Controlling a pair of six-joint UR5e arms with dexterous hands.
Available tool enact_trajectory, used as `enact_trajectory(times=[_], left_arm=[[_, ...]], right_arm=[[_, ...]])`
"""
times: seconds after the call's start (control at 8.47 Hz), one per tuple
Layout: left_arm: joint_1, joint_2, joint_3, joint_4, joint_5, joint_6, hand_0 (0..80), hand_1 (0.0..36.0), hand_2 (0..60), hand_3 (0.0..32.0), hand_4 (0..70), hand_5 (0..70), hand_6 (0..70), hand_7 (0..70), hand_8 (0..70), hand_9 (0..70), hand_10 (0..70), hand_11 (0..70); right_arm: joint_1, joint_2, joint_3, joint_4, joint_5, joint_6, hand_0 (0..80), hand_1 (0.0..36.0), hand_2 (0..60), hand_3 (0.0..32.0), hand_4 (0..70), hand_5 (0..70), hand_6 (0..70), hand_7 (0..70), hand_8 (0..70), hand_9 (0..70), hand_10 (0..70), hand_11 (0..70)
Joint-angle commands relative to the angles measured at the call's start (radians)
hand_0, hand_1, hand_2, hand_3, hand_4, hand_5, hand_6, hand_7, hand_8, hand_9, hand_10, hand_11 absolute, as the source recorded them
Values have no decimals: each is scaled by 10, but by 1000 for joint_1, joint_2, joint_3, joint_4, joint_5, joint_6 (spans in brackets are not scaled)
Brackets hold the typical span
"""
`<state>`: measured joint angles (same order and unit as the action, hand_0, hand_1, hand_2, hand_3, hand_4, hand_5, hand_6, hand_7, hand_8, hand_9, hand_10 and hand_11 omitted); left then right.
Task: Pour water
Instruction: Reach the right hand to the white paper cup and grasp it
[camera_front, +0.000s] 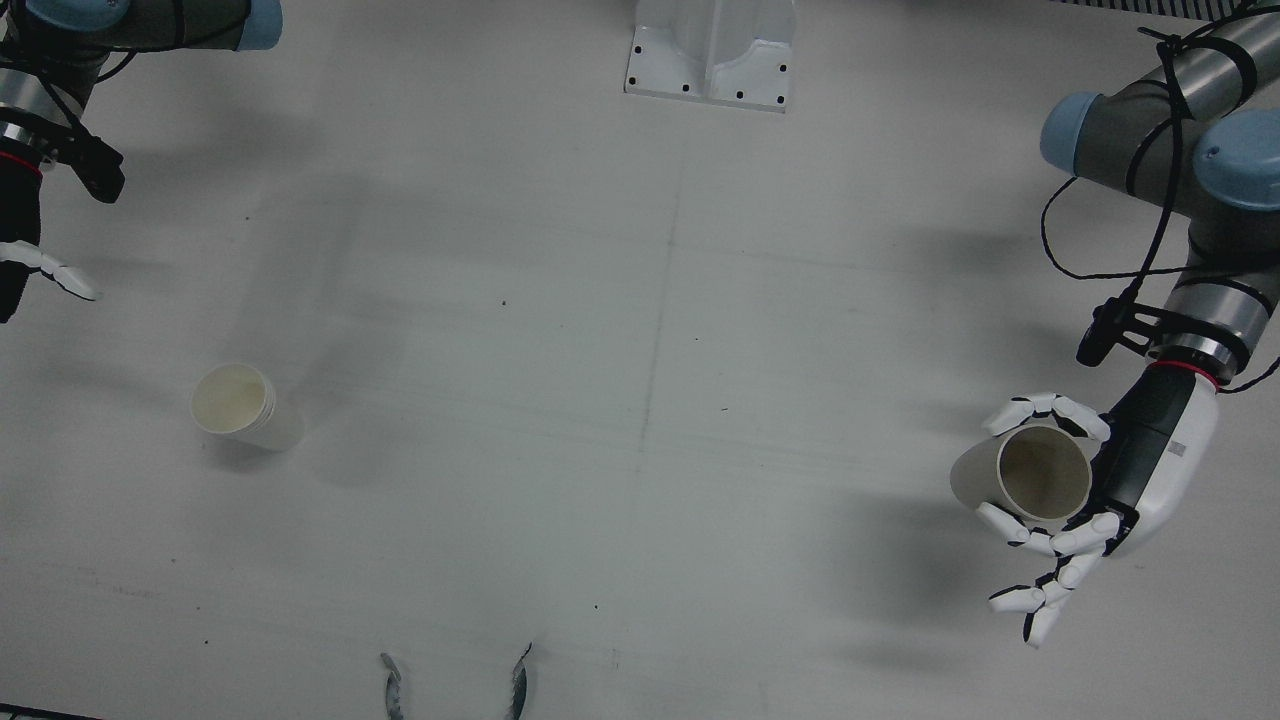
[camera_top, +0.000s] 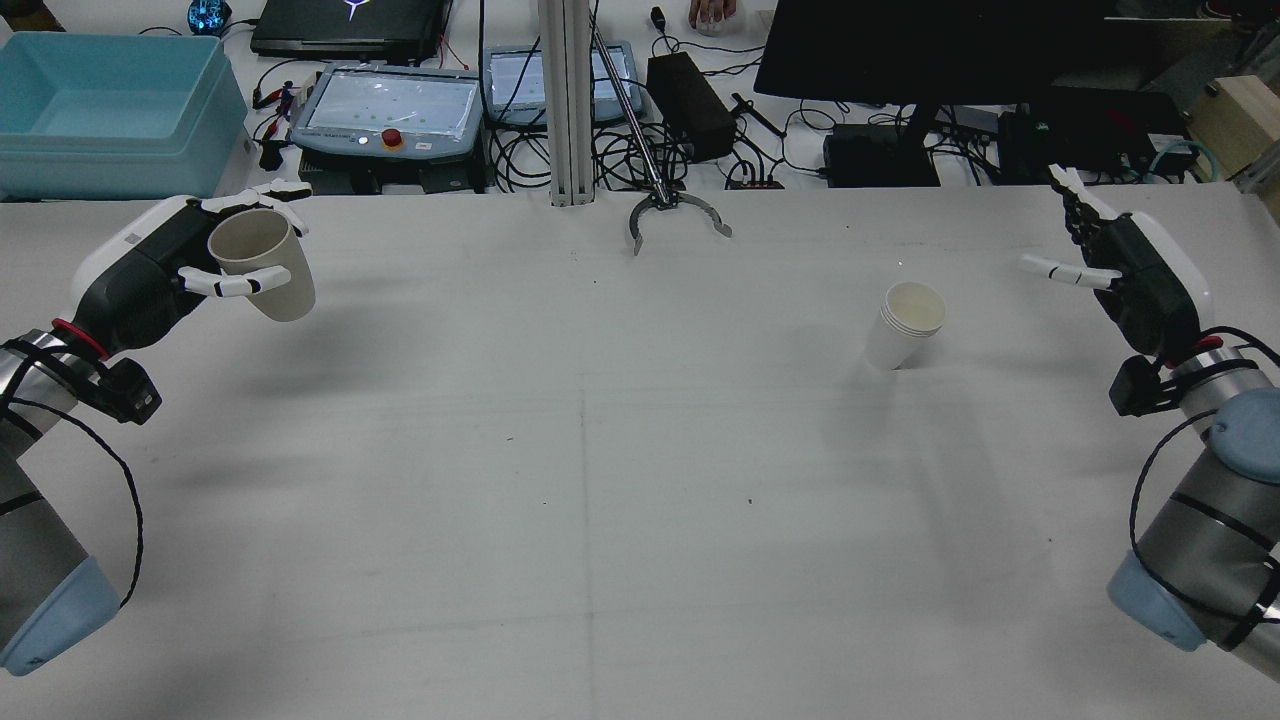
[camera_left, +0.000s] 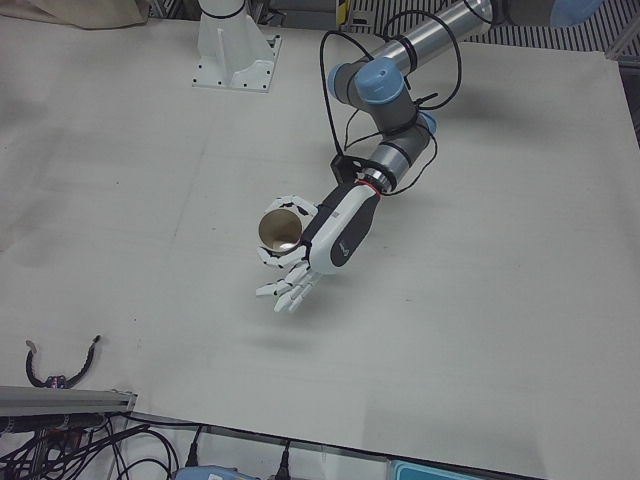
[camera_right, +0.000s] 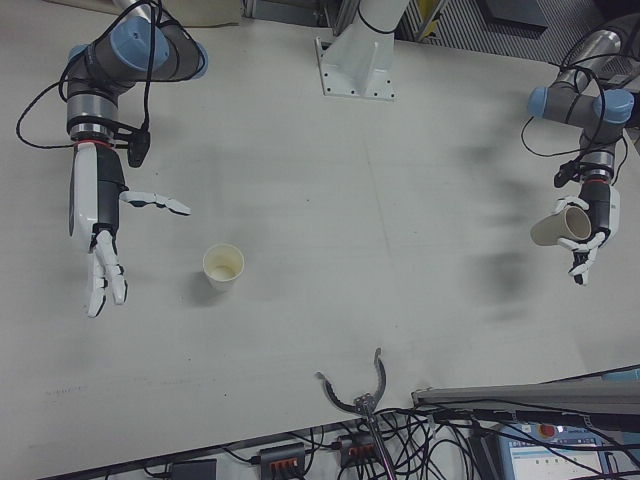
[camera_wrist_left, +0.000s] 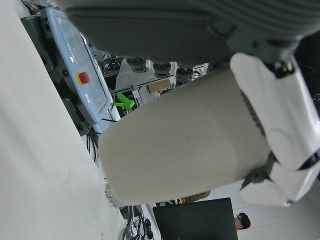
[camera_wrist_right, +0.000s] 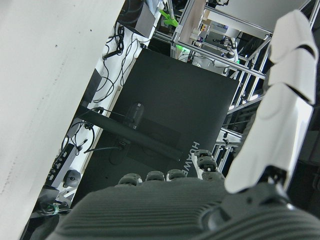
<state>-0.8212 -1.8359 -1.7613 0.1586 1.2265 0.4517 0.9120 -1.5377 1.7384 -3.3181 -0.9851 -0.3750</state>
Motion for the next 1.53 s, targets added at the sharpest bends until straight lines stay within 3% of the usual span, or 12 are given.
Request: enact_trajectory(times=[0.0, 0.12, 0.47, 0.59, 0.83, 0.94, 1.3, 1.42], left_arm=[[-3, 0, -13, 13, -1, -1, 411, 250, 600, 0, 524, 389, 89, 222, 49, 53, 19, 34], [-3, 3, -13, 13, -1, -1, 406, 248, 600, 0, 528, 387, 90, 223, 49, 54, 21, 36], [-1, 46, -26, 12, -2, -4, 398, 249, 600, 0, 519, 381, 87, 223, 48, 55, 21, 35], [-1, 46, -26, 12, -2, -4, 394, 248, 600, 0, 518, 381, 86, 223, 50, 57, 22, 36], [-1, 61, -26, -1, -2, -4, 392, 241, 600, 0, 511, 378, 85, 223, 50, 59, 22, 36], [-7, 66, -27, -7, -2, -8, 392, 240, 600, 0, 512, 378, 87, 222, 51, 60, 22, 37], [-7, 101, -23, -45, -2, -13, 380, 250, 600, 0, 513, 381, 87, 221, 50, 59, 22, 37], [-7, 119, -26, -60, -2, -14, 382, 249, 600, 0, 516, 382, 88, 223, 51, 59, 23, 38]], right_arm=[[-62, 34, -101, 105, 44, -53, 468, 171, 148, 0, 0, 0, 0, 0, 0, 0, 0, 0], [-70, 34, -130, 162, 71, -50, 459, 160, 150, 0, 0, 0, 0, 0, 0, 0, 0, 0], [-90, 59, -186, 167, 77, -1, 466, 174, 167, 0, 0, 0, 0, 0, 0, 0, 0, 0], [-126, 64, -192, 167, 107, 2, 465, 174, 176, 0, 0, 0, 0, 0, 0, 0, 0, 0], [-220, 64, -195, 167, 230, 16, 468, 179, 176, 0, 0, 0, 0, 0, 0, 0, 0, 0], [-244, 67, -195, 167, 252, 22, 466, 175, 174, 0, 0, 0, 0, 0, 0, 0, 0, 0], [-260, 67, -216, 167, 259, 21, 463, 172, 178, 0, 0, 0, 0, 0, 0, 0, 0, 0], [-262, 97, -259, 167, 260, 21, 465, 172, 176, 0, 0, 0, 0, 0, 0, 0, 0, 0]])
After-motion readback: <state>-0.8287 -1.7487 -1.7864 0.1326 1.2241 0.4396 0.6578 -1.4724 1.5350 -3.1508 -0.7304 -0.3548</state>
